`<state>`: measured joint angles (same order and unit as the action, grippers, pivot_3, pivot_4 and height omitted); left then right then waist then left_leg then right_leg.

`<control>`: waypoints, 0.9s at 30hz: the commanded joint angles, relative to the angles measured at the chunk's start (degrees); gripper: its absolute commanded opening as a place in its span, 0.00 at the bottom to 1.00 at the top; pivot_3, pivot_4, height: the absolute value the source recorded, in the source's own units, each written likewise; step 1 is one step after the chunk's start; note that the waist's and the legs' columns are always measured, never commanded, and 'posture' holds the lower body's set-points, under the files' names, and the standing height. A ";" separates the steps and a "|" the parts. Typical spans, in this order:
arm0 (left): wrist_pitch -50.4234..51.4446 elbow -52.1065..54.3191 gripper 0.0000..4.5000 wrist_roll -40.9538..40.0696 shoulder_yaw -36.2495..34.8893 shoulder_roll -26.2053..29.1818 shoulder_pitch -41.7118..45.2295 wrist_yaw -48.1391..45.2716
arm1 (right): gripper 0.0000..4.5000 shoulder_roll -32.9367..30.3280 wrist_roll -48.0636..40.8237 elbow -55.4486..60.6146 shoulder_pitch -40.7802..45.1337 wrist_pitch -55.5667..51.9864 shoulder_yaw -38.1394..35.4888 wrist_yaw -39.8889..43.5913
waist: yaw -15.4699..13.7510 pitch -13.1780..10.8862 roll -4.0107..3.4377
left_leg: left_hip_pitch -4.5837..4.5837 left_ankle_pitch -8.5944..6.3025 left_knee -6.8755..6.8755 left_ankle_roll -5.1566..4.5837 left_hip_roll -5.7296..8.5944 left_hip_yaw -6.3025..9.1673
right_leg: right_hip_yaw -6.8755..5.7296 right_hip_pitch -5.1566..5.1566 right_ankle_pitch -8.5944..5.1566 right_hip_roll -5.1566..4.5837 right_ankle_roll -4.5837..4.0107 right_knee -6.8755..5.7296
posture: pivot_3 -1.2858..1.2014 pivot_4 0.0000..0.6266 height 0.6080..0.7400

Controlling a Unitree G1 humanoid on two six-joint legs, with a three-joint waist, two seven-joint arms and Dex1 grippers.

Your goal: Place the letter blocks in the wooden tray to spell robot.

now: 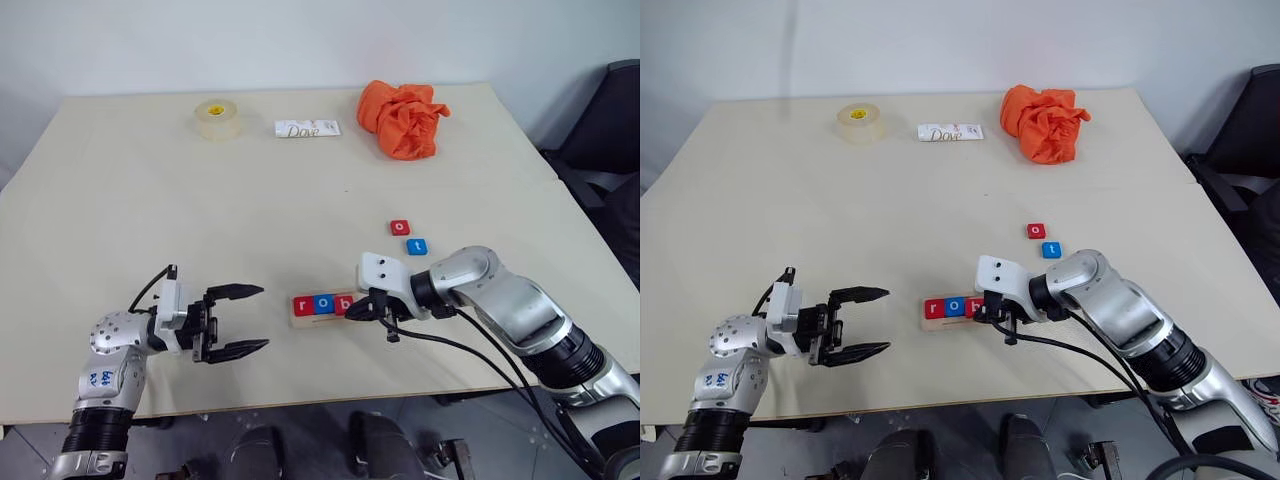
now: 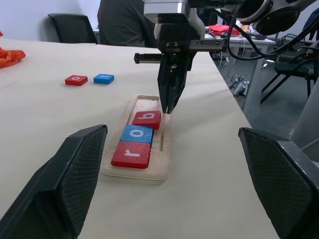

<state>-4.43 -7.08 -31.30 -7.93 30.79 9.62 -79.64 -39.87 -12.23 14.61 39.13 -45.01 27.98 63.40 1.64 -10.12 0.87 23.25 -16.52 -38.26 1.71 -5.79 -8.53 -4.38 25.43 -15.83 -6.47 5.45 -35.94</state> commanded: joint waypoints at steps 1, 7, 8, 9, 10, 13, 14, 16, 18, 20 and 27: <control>-0.37 2.38 1.00 -0.88 -0.56 0.40 -0.73 0.19 | 0.01 0.87 0.85 -0.77 1.10 1.91 0.19 0.42 | -0.02 0.00 0.00 | 0.00 0.00 0.00 0.00 0.00 0.00 | 0.00 0.00 0.00 0.00 0.00 -0.01 | 0.52 0.24 1.00; -0.23 3.10 1.00 -0.98 -0.62 0.31 -1.44 0.51 | 0.01 1.69 2.07 -1.98 1.21 2.65 -0.07 -0.09 | -0.04 0.00 0.00 | 0.00 0.00 -0.01 0.00 0.00 0.00 | 0.00 0.00 0.00 -0.01 0.00 -0.01 | 0.52 0.24 1.00; -0.22 3.15 1.00 -0.98 -0.65 0.32 -1.49 0.53 | 0.01 1.72 2.03 -1.78 1.21 2.59 -0.34 -0.11 | -0.04 0.00 0.00 | 0.00 0.00 -0.01 0.00 0.01 0.00 | 0.00 0.00 0.00 -0.01 0.00 -0.01 | 0.52 0.24 1.00; -0.22 3.16 1.00 -1.00 -0.68 0.32 -1.52 0.54 | 0.01 1.78 1.82 -1.50 1.23 2.36 -0.73 -0.18 | -0.05 0.00 0.00 | 0.00 0.00 -0.01 0.00 0.01 0.00 | 0.00 0.00 0.00 -0.01 0.00 0.00 | 0.52 0.24 1.00; -0.23 3.13 1.00 -0.96 -0.67 0.34 -1.52 0.52 | 0.01 1.82 1.58 -1.16 1.25 2.10 -1.15 -0.30 | -0.04 0.00 0.00 | 0.00 0.00 -0.01 0.00 0.01 0.00 | 0.00 0.00 0.00 -0.02 0.00 0.00 | 0.52 0.24 1.00; -0.27 3.02 1.00 -0.91 -0.63 0.35 -1.46 0.50 | 0.01 1.93 1.26 -0.51 1.08 1.48 -1.69 -0.72 | -0.03 0.00 0.00 | 0.00 0.00 0.00 0.00 0.01 0.00 | 0.00 0.00 0.00 -0.01 0.00 -0.01 | 0.52 0.24 1.00; -0.26 2.95 1.00 -0.89 -0.59 0.32 -1.37 0.50 | 0.01 1.90 1.35 -0.47 0.98 1.46 -1.68 -0.84 | -0.03 0.00 0.00 | 0.00 0.00 0.00 0.00 0.00 0.00 | 0.00 0.00 0.00 -0.01 0.00 0.00 | 0.52 0.24 1.00; -0.27 2.88 1.00 -0.83 -0.43 0.19 -1.17 0.55 | 0.01 1.61 1.36 0.01 0.47 1.50 -1.83 -0.96 | -0.04 0.00 0.00 | 0.00 0.00 0.00 0.00 0.00 0.00 | 0.00 0.00 0.00 -0.01 0.00 0.00 | 0.52 0.24 1.00; -0.29 2.90 1.00 -0.83 -0.32 0.10 -1.06 0.53 | 0.01 1.29 0.66 0.96 0.08 0.93 -2.77 -1.04 | -0.05 0.00 0.00 | 0.00 0.00 0.00 0.00 0.00 0.00 | 0.00 0.00 0.00 -0.01 0.00 0.00 | 0.52 0.24 1.00; -0.32 2.89 1.00 -0.88 -0.32 0.10 -1.04 0.45 | 0.01 1.02 -1.03 2.28 -0.37 0.17 -4.94 -0.90 | -0.06 0.00 0.00 | 0.00 0.00 0.00 0.00 0.00 0.00 | 0.00 0.00 0.00 -0.01 0.00 0.00 | 0.52 0.24 1.00; -0.38 1.06 1.00 -0.72 -0.56 0.38 -0.07 -0.12 | 0.14 -4.71 -8.13 2.75 -7.00 2.05 -17.60 2.42 | -0.24 0.01 0.02 | 0.01 -0.01 0.00 -0.01 0.02 0.01 | 0.00 -0.02 0.00 -0.02 0.00 0.03 | 0.52 0.24 1.00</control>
<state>-4.34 -5.75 -31.30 -7.89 30.78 8.99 -79.59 -42.24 -19.53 17.63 33.83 -44.52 14.57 65.46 1.40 -10.11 0.89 23.26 -16.53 -38.27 1.70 -5.77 -8.51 -4.38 25.40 -15.83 -6.49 5.45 -35.91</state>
